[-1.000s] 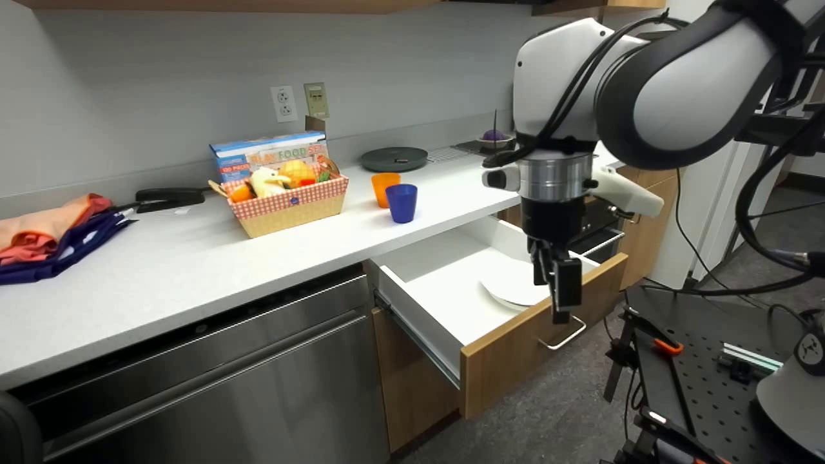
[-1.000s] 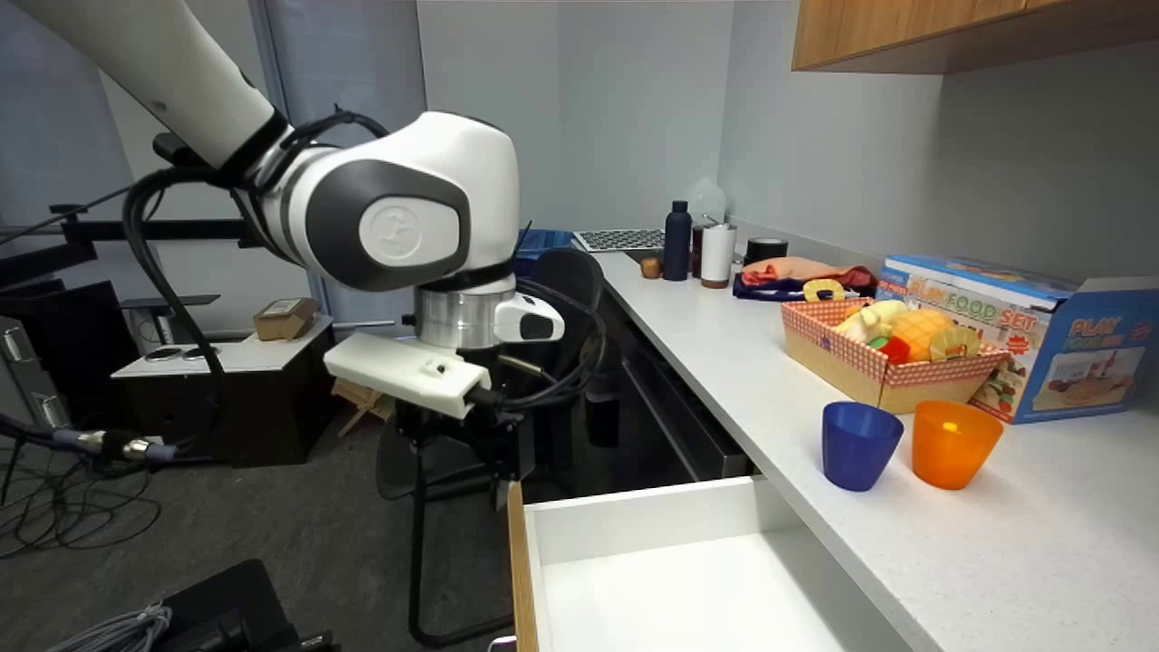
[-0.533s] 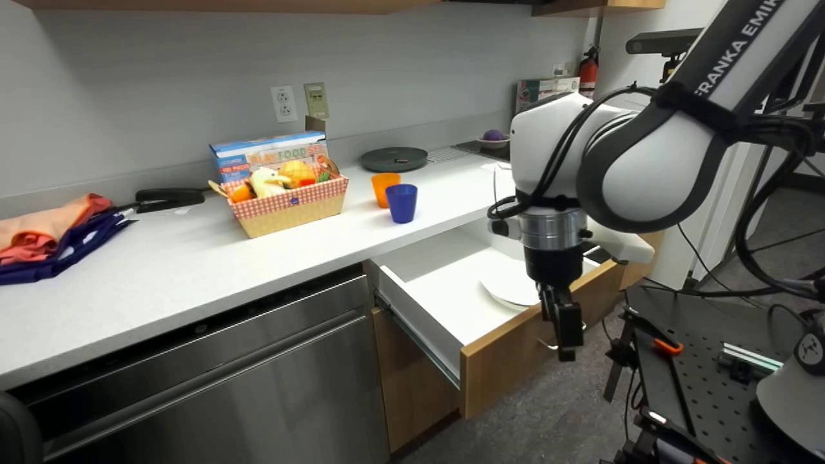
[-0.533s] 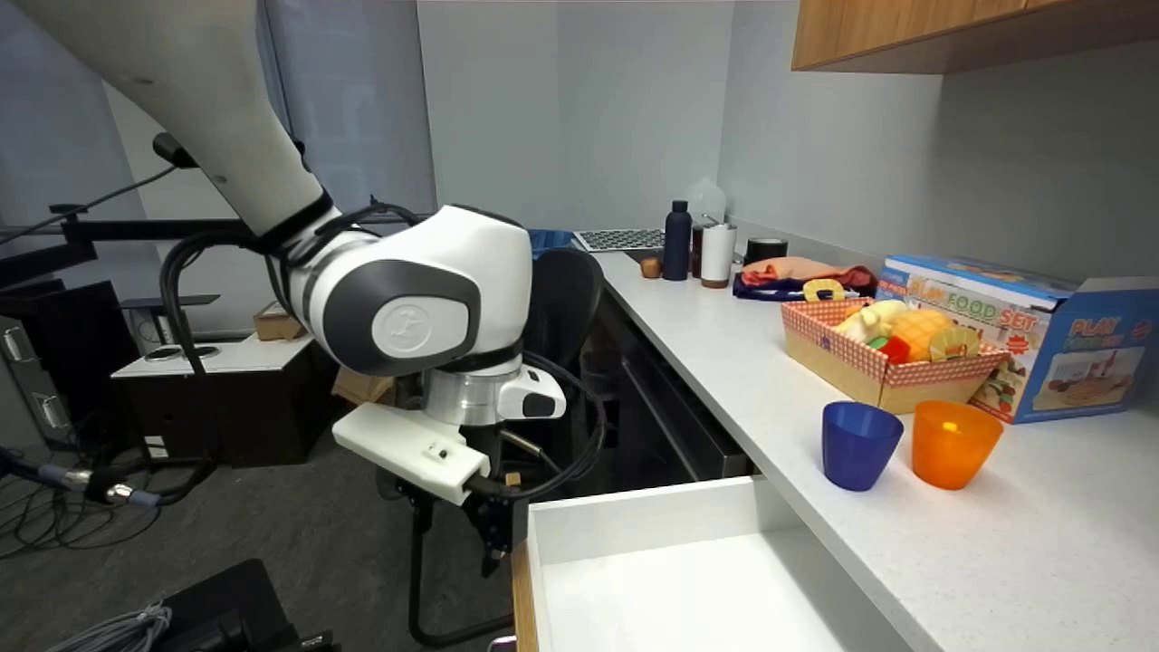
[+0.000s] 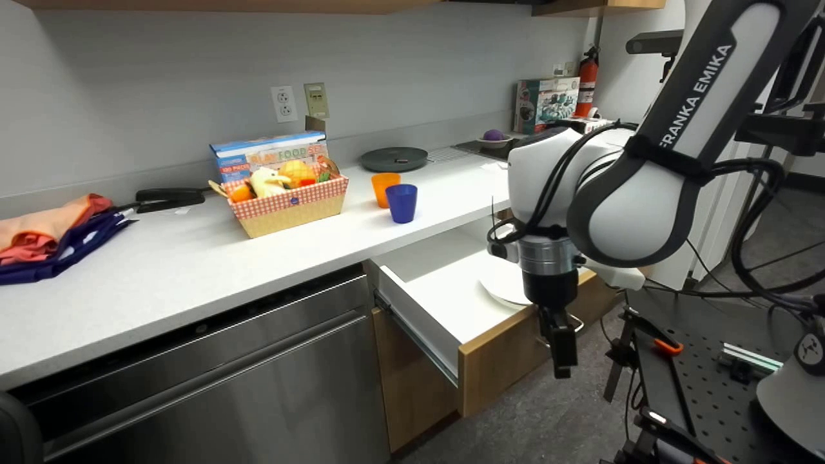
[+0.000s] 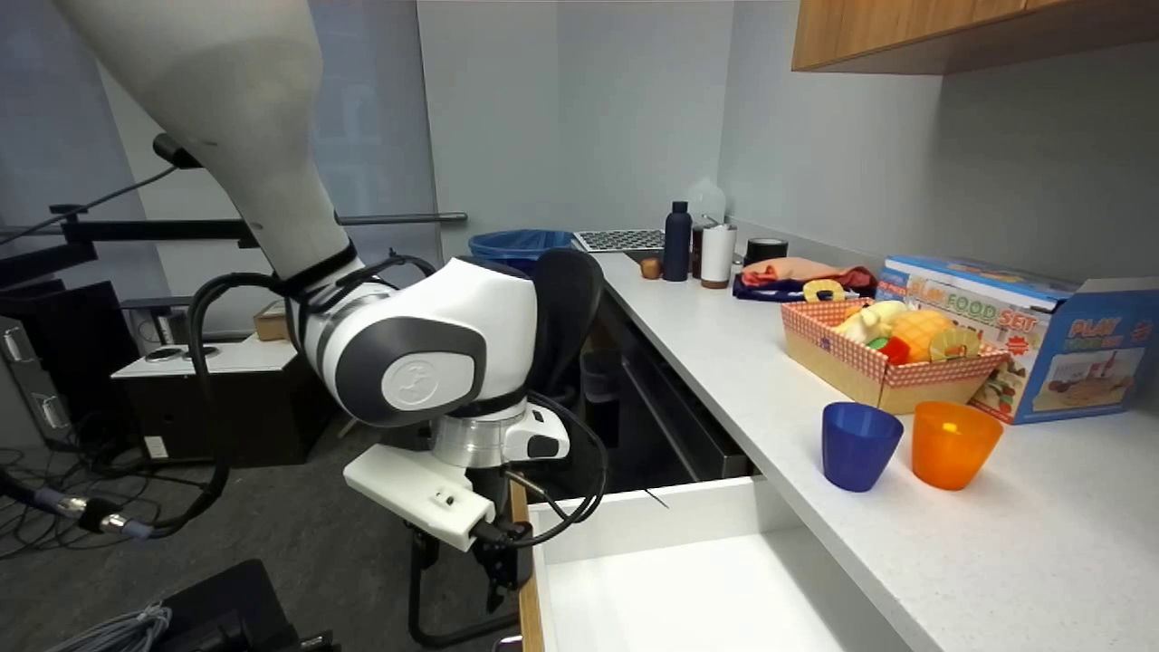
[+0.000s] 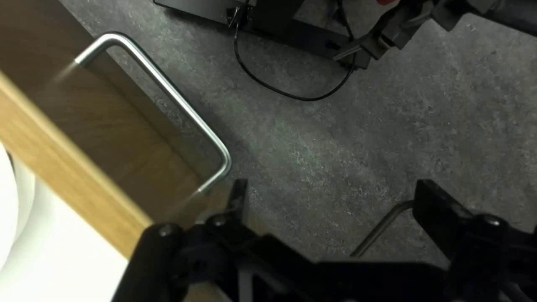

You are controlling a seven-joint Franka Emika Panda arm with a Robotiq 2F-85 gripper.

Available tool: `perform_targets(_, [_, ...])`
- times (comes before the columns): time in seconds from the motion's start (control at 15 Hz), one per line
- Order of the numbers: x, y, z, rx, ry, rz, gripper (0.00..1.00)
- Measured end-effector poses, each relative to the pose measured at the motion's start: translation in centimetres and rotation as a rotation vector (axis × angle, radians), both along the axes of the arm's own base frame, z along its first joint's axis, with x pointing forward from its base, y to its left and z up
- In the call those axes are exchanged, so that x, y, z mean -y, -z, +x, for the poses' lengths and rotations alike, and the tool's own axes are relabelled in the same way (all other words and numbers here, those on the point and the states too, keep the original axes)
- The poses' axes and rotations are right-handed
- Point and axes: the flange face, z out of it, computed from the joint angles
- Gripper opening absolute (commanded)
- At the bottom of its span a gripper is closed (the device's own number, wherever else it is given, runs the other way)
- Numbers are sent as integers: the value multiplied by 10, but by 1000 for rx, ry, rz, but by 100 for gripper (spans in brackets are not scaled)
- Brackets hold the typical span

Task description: Close the open drawer

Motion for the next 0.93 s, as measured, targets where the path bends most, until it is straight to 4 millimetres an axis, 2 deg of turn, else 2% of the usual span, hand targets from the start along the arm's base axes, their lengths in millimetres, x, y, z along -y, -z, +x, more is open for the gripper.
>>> perform_targets(0.27, [7,3,13,90,-17,-32,100])
perform_targets(0.53, [24,6,36,190,-23,-100,100])
perform_targets(0.93, [55,-3,87,369,10,-240,100])
